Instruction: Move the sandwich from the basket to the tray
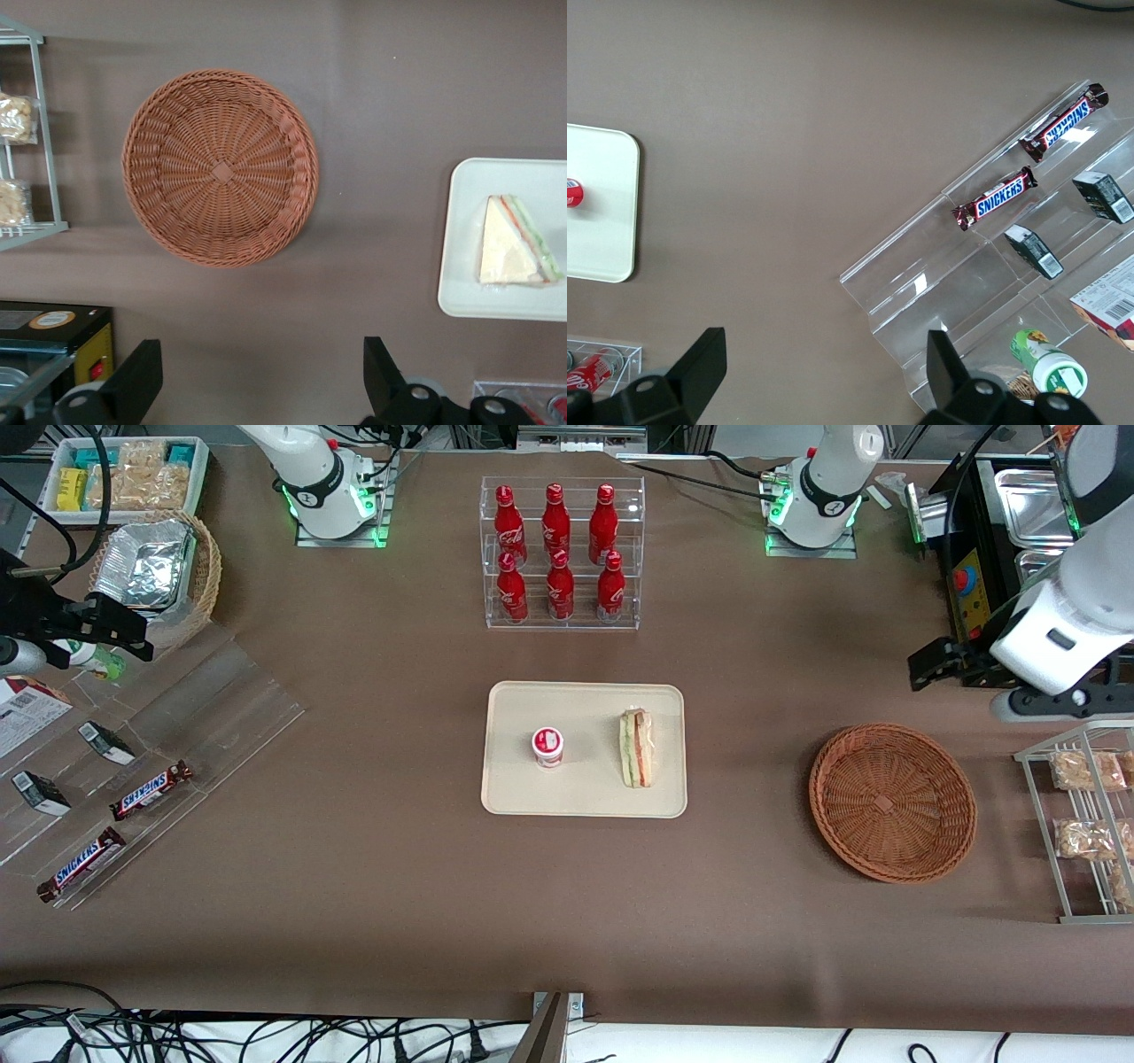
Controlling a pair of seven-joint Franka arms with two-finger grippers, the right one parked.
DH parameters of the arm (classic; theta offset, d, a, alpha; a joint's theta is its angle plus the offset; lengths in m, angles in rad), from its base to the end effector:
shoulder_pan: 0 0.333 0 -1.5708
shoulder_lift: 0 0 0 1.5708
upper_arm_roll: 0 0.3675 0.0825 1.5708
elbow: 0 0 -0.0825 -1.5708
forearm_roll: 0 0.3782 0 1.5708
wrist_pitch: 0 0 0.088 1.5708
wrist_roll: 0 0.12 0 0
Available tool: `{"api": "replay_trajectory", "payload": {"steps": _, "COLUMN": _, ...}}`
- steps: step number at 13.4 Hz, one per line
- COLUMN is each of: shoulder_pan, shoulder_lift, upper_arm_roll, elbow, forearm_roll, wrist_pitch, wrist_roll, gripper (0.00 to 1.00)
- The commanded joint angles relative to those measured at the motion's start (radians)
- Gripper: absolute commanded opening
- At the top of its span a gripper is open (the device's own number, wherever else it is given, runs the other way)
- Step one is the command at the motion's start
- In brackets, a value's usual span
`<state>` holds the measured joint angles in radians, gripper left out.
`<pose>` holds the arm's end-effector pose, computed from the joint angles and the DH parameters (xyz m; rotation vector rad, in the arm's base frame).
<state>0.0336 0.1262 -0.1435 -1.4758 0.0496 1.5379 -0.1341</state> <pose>0.5862 -0.0525 0.6332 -3.1010 -0.0385 0.0908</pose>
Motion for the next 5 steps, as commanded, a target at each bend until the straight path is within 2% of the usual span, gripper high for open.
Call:
{"api": "replay_trajectory", "payload": {"steps": 1, "shoulder_pan": 0.005, "shoulder_lift": -0.053, "upper_arm_roll": 0.012, "elbow": -0.041, "forearm_roll": -0.054, "wrist_pitch": -0.016, "wrist_roll": 0.056, "gripper": 1.00}}
{"api": "replay_trajectory", "payload": {"steps": 3, "shoulder_pan": 0.011, "shoulder_lift": -0.059, "upper_arm_roll": 0.012, "elbow": -0.040, "forearm_roll": -0.091, "wrist_pitch": -0.016, "wrist_roll": 0.056, "gripper": 1.00}}
{"api": "replay_trajectory", "payload": {"steps": 5, "shoulder_pan": 0.011, "shoulder_lift": -0.059, "upper_arm_roll": 0.010, "elbow": -0.041, "forearm_roll": -0.091, "wrist_pitch": -0.018, "wrist_roll": 0.056, "gripper": 1.00}}
